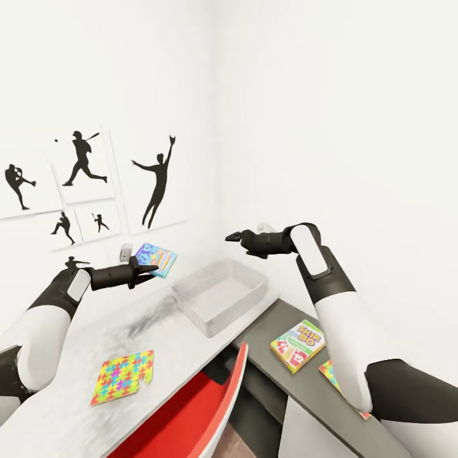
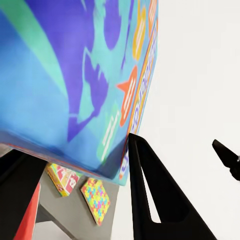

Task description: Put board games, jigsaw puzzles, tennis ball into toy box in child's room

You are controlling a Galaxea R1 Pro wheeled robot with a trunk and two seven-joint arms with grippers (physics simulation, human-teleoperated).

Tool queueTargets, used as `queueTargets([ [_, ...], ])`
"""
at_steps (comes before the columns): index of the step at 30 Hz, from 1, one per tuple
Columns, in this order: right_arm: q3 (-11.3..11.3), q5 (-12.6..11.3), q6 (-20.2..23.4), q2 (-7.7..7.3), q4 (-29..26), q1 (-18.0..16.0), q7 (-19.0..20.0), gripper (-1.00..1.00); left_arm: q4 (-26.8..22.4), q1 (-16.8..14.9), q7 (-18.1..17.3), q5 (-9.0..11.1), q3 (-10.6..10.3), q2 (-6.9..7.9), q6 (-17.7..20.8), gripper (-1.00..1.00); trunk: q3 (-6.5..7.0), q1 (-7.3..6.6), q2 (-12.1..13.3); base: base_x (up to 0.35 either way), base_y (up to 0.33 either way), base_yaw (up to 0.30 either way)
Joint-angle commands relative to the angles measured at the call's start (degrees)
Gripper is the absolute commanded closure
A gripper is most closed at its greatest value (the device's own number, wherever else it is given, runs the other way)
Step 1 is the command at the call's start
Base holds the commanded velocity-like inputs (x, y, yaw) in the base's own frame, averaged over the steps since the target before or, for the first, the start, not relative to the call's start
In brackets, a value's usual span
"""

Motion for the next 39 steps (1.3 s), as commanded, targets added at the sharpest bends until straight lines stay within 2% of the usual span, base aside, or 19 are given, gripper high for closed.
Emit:
queueTargets([
  [1, 0.0, -0.6, 0.1, -0.01, 0.0, 0.0, -0.6, -1.00, 0.0, 0.0, -0.3, -0.2, 0.3, -0.02, 0.2, 1.00, -0.02, 0.04, 0.0, 0.201, -0.006, 0.053],
  [11, 0.2, -0.6, 0.1, 0.06, 0.0, 0.0, -0.6, -1.00, 0.0, -0.1, -0.5, -0.2, 0.3, -0.10, 0.2, 1.00, -0.02, 0.04, 0.0, 0.178, -0.029, 0.107],
  [31, 0.4, -0.3, 0.1, 0.16, -0.2, 0.2, -0.6, -1.00, 0.0, 0.0, -0.7, -0.2, 0.3, -0.11, 0.2, 1.00, -0.02, 0.04, 0.0, 0.042, -0.059, 0.017],
  [39, 0.5, 0.0, 0.1, 0.25, -2.8, 0.4, -0.7, -1.00, 0.0, -0.1, -0.7, -0.2, 0.3, -0.07, 0.2, 1.00, -0.02, 0.04, 0.0, 0.080, 0.015, 0.000],
])
